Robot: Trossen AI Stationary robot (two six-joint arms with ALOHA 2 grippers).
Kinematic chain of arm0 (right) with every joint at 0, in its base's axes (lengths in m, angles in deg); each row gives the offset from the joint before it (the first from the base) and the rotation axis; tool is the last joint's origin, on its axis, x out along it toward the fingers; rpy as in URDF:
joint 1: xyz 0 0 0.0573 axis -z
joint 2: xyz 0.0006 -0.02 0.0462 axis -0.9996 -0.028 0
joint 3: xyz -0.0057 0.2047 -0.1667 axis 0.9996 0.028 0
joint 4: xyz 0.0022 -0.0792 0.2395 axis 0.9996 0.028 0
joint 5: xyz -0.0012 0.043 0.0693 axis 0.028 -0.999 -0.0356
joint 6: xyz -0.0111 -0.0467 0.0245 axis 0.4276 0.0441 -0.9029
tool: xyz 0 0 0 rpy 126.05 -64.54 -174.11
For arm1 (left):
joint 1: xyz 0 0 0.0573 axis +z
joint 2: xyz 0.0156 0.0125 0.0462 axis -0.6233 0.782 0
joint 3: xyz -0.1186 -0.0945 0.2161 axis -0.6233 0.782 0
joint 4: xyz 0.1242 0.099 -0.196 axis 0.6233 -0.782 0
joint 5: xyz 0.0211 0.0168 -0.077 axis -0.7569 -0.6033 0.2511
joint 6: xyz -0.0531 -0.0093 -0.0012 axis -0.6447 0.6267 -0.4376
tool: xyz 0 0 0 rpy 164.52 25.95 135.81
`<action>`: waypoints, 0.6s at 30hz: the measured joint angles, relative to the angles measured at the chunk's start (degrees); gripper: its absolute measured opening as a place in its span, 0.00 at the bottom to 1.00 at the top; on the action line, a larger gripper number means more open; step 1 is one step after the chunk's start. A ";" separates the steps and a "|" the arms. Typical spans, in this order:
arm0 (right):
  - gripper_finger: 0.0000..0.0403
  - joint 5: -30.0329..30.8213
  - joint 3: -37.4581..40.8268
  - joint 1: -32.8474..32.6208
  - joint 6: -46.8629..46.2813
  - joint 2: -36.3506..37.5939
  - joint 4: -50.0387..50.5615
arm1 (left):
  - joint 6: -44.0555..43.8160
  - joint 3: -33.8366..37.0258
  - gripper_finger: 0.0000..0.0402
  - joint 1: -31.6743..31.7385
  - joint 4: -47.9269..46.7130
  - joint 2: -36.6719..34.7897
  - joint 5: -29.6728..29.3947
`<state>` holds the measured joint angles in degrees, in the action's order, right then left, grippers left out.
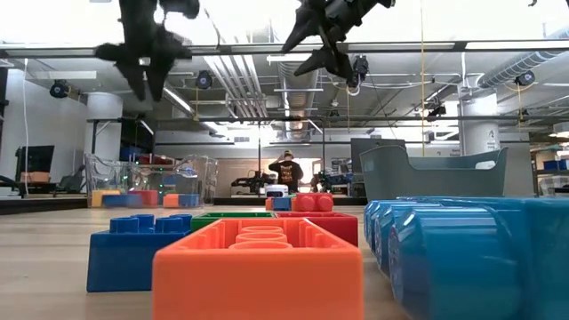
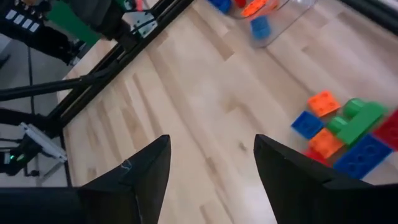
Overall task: Sort blocks by size
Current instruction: Put the big red game piece into the blue bin
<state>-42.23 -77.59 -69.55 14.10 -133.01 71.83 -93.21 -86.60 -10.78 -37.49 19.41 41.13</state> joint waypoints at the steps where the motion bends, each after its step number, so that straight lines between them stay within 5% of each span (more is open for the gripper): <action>1: 0.54 0.19 0.03 -0.55 -0.48 0.00 -0.03 | -0.77 0.00 0.45 -3.22 0.50 -0.67 0.08; 10: 0.54 0.53 0.07 -2.10 -11.25 -1.23 0.87 | -13.42 0.01 0.45 -35.40 4.32 -5.78 -1.32; 18: 0.54 0.82 0.10 -2.49 -16.09 -7.71 5.67 | -24.33 0.02 0.45 -59.37 13.20 -5.96 -19.83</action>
<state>-41.41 -77.49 -72.04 -2.00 -140.72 77.50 -117.55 -86.57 -70.15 -24.29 13.45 21.29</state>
